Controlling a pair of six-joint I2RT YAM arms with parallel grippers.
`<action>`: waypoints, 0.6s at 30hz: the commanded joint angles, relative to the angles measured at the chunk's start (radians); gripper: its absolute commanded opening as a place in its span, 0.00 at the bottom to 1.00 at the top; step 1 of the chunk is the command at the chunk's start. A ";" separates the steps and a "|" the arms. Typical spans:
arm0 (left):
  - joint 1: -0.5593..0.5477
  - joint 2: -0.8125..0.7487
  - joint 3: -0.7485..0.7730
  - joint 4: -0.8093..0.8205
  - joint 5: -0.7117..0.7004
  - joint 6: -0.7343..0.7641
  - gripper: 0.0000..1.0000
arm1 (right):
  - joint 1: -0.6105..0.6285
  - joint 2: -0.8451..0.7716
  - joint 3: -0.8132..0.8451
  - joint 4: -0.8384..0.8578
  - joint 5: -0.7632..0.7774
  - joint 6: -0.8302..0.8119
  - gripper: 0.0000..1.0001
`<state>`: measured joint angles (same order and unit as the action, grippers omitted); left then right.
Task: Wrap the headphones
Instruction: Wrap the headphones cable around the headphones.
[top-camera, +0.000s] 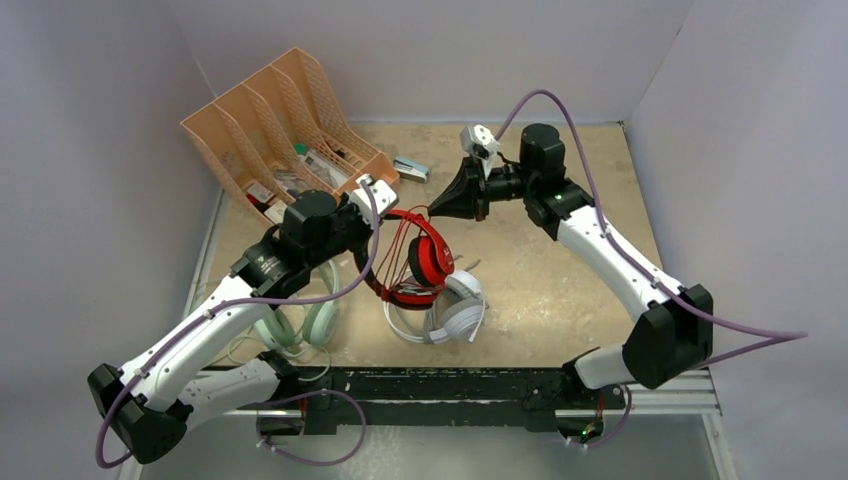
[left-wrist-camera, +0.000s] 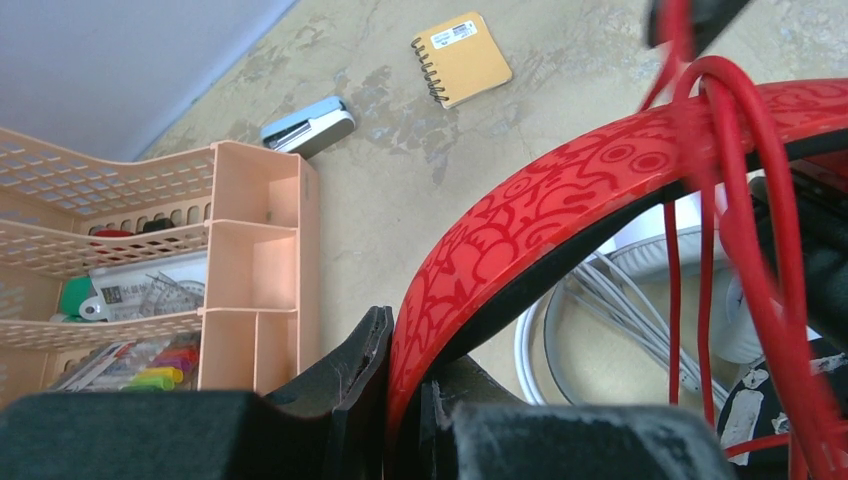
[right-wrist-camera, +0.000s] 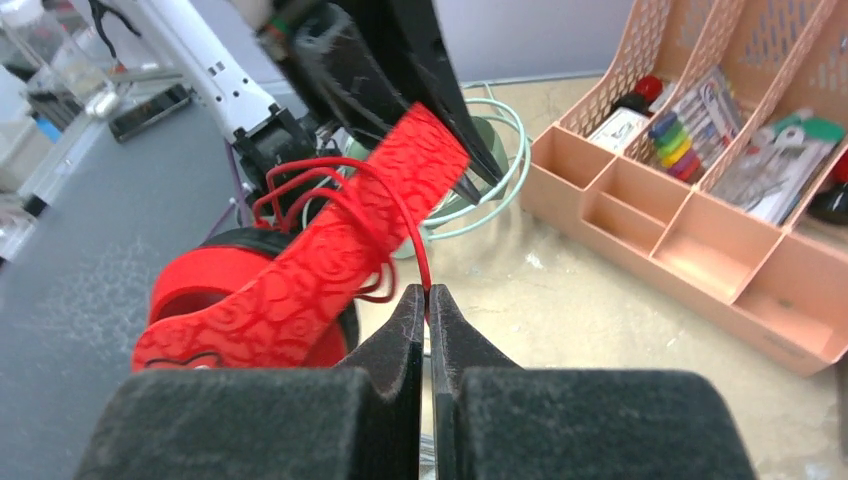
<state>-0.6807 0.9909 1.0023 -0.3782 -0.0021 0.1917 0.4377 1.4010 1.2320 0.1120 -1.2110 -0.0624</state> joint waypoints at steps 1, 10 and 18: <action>0.004 -0.035 0.074 0.081 0.059 0.010 0.00 | -0.011 0.056 0.047 0.081 0.084 0.249 0.00; 0.003 -0.013 0.128 0.097 0.060 0.126 0.00 | -0.080 0.174 0.031 0.404 0.089 0.802 0.00; -0.010 0.088 0.209 0.144 0.005 0.167 0.00 | -0.060 0.239 0.027 0.619 0.063 1.034 0.00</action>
<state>-0.6796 1.0679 1.1313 -0.3660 -0.0074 0.3428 0.3729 1.6287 1.2438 0.5579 -1.1690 0.8207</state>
